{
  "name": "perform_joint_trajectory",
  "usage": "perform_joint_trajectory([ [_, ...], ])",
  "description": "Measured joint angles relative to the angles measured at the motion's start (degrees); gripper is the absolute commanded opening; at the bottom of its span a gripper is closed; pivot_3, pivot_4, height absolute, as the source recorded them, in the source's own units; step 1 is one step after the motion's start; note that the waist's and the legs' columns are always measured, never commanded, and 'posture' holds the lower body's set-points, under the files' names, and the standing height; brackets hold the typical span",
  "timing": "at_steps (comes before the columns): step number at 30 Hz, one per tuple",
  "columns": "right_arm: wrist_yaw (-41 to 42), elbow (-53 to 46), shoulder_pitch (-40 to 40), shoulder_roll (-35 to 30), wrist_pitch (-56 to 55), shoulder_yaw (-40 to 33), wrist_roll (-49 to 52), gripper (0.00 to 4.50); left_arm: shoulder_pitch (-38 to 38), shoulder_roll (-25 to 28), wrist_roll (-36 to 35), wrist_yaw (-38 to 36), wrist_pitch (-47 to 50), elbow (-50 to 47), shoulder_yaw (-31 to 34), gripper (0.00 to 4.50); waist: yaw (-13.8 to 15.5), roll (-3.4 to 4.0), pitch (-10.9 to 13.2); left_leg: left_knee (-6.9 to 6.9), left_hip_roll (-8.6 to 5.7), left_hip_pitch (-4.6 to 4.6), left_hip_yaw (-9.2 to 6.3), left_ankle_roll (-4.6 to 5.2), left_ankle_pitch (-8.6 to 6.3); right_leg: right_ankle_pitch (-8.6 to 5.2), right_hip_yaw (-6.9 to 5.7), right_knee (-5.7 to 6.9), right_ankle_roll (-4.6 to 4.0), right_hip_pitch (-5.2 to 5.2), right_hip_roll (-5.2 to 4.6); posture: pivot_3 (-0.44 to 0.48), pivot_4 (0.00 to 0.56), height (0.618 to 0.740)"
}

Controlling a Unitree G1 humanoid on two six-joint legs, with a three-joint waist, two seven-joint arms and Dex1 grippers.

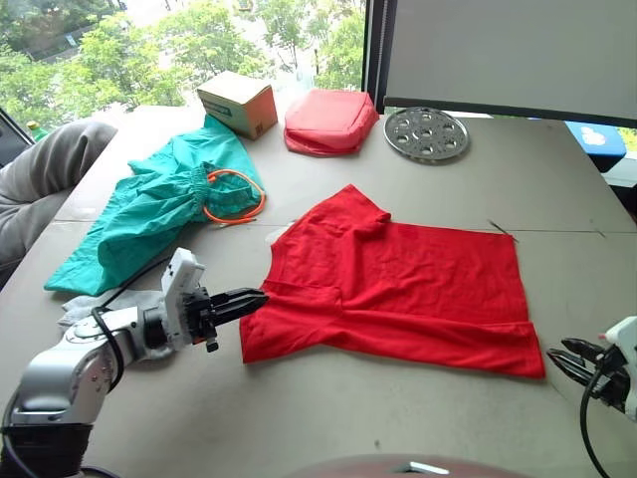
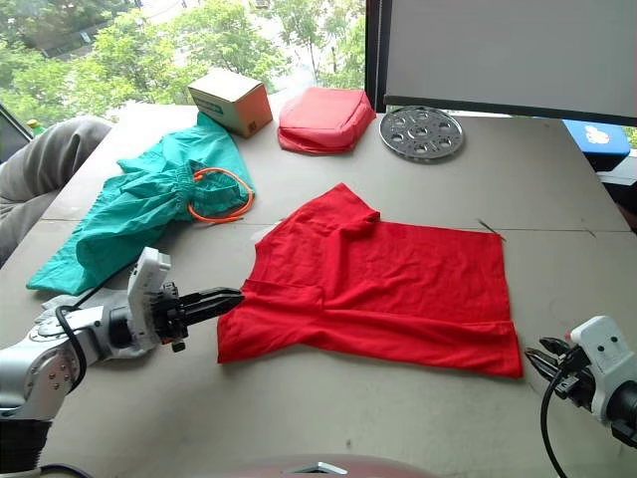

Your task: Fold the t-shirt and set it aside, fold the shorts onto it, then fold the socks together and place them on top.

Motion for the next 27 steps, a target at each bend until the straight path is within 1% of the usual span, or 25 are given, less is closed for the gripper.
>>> perform_joint_trajectory([
  [2, 2.7, -1.9, 1.6, -1.7, -2.3, 0.0, -1.0, 3.71, 2.3, 2.1, 0.0, -1.8, -0.2, -2.9, 0.8, 3.16, 0.0, 0.01, 0.0, 0.0, -0.04, 0.02, 0.17, 0.05, -0.04, 0.0, 0.11, -0.04, 0.0, 0.01, 0.03, 0.0, 0.15, 0.739],
  [3, 3.8, -2.6, 2.6, -2.2, -3.1, 0.2, -1.4, 4.22, 3.2, 2.3, 0.0, -2.6, -0.2, -4.2, 0.8, 3.68, 0.0, -0.01, 0.0, 0.0, -0.06, 0.03, 0.23, 0.08, -0.06, 0.0, 0.15, -0.06, 0.0, 0.01, 0.01, 0.0, 0.15, 0.739],
  [5, 5.8, -3.2, 3.3, -3.1, -4.9, 1.5, -3.0, 4.26, 5.9, 2.6, 1.6, -4.7, -3.1, -6.4, 0.6, 4.44, 0.1, -0.18, 0.1, 0.01, -0.06, 0.02, 0.25, 0.09, -0.06, 0.0, 0.14, -0.06, 0.0, 0.0, -0.03, 0.0, 0.15, 0.739],
  [8, 7.4, -2.7, 4.0, -4.3, -8.5, 3.5, -6.7, 4.26, 8.6, 2.5, 8.5, -7.2, -12.3, -7.1, -2.0, 4.44, 0.2, -0.26, 0.1, 0.01, -0.06, 0.05, 0.34, 0.09, -0.07, 0.0, 0.09, -0.08, 0.0, -0.01, -0.14, 0.0, 0.15, 0.739],
  [9, 8.0, -1.9, 4.1, -4.5, -10.6, 4.4, -8.5, 4.26, 8.7, 1.6, 12.5, -7.3, -17.2, -6.6, -3.7, 4.44, 0.2, -0.25, 0.1, 0.01, -0.06, 0.05, 0.38, 0.09, -0.07, 0.0, 0.08, -0.08, 0.0, -0.01, -0.2, 0.0, 0.15, 0.739],
  [10, 8.3, -1.3, 4.3, -4.5, -11.6, 4.9, -9.4, 4.26, 8.9, 1.1, 14.4, -7.2, -19.8, -6.0, -4.6, 4.44, 0.3, -0.25, 0.1, 0.01, -0.06, 0.05, 0.4, 0.09, -0.07, 0.0, 0.08, -0.1, 0.0, -0.01, -0.23, 0.0, 0.15, 0.739],
  [12, 8.7, 0.9, 5.0, -4.5, -13.9, 6.2, -11.5, 4.26, 9.4, -0.7, 19.7, -6.8, -26.5, -2.9, -7.3, 4.44, 0.3, -0.27, 0.1, 0.01, -0.06, 0.05, 0.42, 0.1, -0.08, 0.0, 0.06, -0.09, 0.0, -0.03, -0.27, 0.0, 0.15, 0.739],
  [14, 9.0, 2.4, 5.2, -4.3, -15.1, 6.4, -12.6, 4.26, 9.8, -1.2, 23.5, -6.6, -31.2, -0.4, -9.1, 4.44, 0.2, -0.34, 0.1, 0.01, 0.0, 0.04, 0.42, 0.1, -0.09, 0.0, 0.03, -0.08, 0.0, -0.07, -0.3, 0.0, 0.15, 0.739],
  [15, 8.9, 3.9, 5.1, -3.8, -15.4, 6.4, -13.0, 4.26, 9.7, -2.3, 25.2, -6.0, -33.5, 1.2, -9.7, 4.44, 0.2, -0.34, 0.2, 0.01, 0.01, 0.03, 0.41, 0.09, -0.1, 0.0, 0.01, -0.08, 0.0, -0.07, -0.3, 0.0, 0.15, 0.739],
  [17, 8.8, 5.1, 4.9, -3.3, -15.4, 6.6, -13.1, 4.26, 9.6, -3.0, 25.9, -5.4, -34.4, 2.4, -10.2, 4.44, 0.2, -0.33, 0.2, 0.01, 0.01, 0.03, 0.4, 0.09, -0.11, 0.0, -0.01, -0.06, 0.0, -0.08, -0.33, 0.0, 0.15, 0.739],
  [21, 8.9, 9.2, 1.6, -3.3, -15.6, 8.1, -13.4, 4.26, 8.7, -3.8, 27.1, -4.9, -37.0, 3.9, -11.4, 4.44, 0.2, -0.3, 0.2, 0.01, 0.01, 0.07, 0.48, 0.09, -0.11, 0.0, -0.04, -0.04, 0.0, -0.08, -0.31, 0.0, 0.15, 0.739],
  [22, 9.2, 9.8, 0.6, -3.3, -15.8, 8.5, -13.4, 4.26, 8.7, -3.8, 27.3, -4.9, -37.8, 4.4, -11.4, 4.21, 0.2, -0.29, 0.2, 0.01, 0.01, 0.09, 0.5, 0.09, -0.11, 0.0, -0.06, -0.02, 0.0, -0.08, -0.3, 0.0, 0.15, 0.739],
  [24, 9.4, 11.0, -3.0, -3.6, -15.0, 10.2, -13.1, 3.73, 8.5, -3.8, 27.7, -4.9, -38.5, 4.9, -11.5, 3.6, 0.1, -0.37, 0.1, 0.01, 0.04, 0.13, 0.51, 0.09, -0.11, 0.01, -0.12, -0.01, 0.0, -0.07, -0.28, 0.0, 0.15, 0.739],
  [25, 9.4, 11.6, -4.5, -3.7, -14.8, 11.1, -13.1, 3.49, 8.0, -3.8, 27.7, -4.9, -38.5, 5.3, -11.6, 3.19, 0.1, -0.38, 0.1, 0.01, 0.06, 0.15, 0.55, 0.09, -0.11, 0.01, -0.13, -0.02, 0.0, -0.06, -0.27, 0.0, 0.15, 0.739],
  [26, 9.6, 12.2, -6.0, -3.9, -14.4, 12.2, -13.1, 3.07, 7.5, -3.7, 27.8, -4.9, -38.5, 5.8, -11.8, 2.78, 0.1, -0.37, 0.1, 0.02, 0.06, 0.16, 0.58, 0.09, -0.11, 0.01, -0.14, -0.01, 0.0, -0.06, -0.28, 0.0, 0.15, 0.739],
  [27, 10.1, 12.9, -6.9, -4.4, -14.2, 13.1, -13.1, 2.58, 7.1, -3.7, 27.9, -4.9, -38.5, 6.2, -12.1, 2.28, 0.1, -0.37, 0.1, 0.03, 0.06, 0.17, 0.6, 0.09, -0.1, 0.01, -0.14, -0.01, 0.01, -0.06, -0.28, 0.0, 0.15, 0.739],
])
